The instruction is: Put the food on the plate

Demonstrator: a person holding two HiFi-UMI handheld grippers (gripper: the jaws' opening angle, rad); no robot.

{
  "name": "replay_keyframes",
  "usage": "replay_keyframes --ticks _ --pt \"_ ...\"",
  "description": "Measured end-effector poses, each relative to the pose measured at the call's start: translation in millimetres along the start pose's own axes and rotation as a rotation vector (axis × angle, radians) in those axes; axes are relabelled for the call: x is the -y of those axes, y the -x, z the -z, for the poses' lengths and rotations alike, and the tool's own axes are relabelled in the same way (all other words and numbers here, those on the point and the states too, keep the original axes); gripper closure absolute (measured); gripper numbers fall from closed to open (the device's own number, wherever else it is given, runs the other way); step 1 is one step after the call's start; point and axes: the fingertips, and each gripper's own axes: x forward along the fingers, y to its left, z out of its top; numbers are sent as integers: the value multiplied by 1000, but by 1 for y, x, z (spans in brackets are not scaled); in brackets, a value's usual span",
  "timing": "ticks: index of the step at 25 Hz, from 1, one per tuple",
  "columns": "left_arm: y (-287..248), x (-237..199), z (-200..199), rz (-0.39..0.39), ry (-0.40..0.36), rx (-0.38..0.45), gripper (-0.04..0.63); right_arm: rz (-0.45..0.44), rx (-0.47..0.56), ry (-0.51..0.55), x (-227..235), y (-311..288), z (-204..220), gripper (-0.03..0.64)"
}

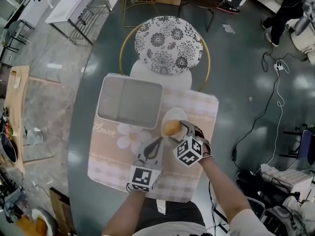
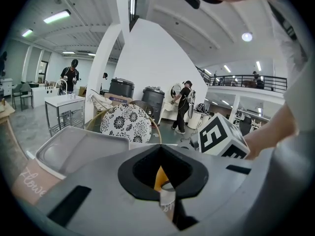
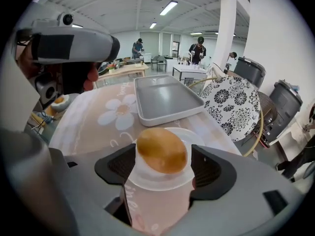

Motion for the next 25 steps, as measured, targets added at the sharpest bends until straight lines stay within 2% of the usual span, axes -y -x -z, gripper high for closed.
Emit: replay_keyframes --ticks 5,12,13,14,15,16,19,25 --pt "14 10 -9 21 -16 0 595 30 57 -50 -6 35 -16 293" --pt "53 30 -18 50 -42 -13 595 88 212 -145 -34 106 -53 297" --pt "61 32 -22 54 -42 -11 595 99 239 -171 -37 118 -60 314" --pt "68 35 -26 60 -42 -9 596 114 266 -198 -41 129 -66 366" --pt "76 38 -30 65 -41 -6 596 127 294 -226 -45 141 -71 451" --pt "85 42 -33 72 -40 -5 595 136 320 -252 -50 152 -77 486" --pt "112 56 -41 100 -44 -6 596 155 393 -317 -72 185 -90 544" --pt "176 75 -57 150 -39 8 597 200 504 -379 -119 240 -121 588"
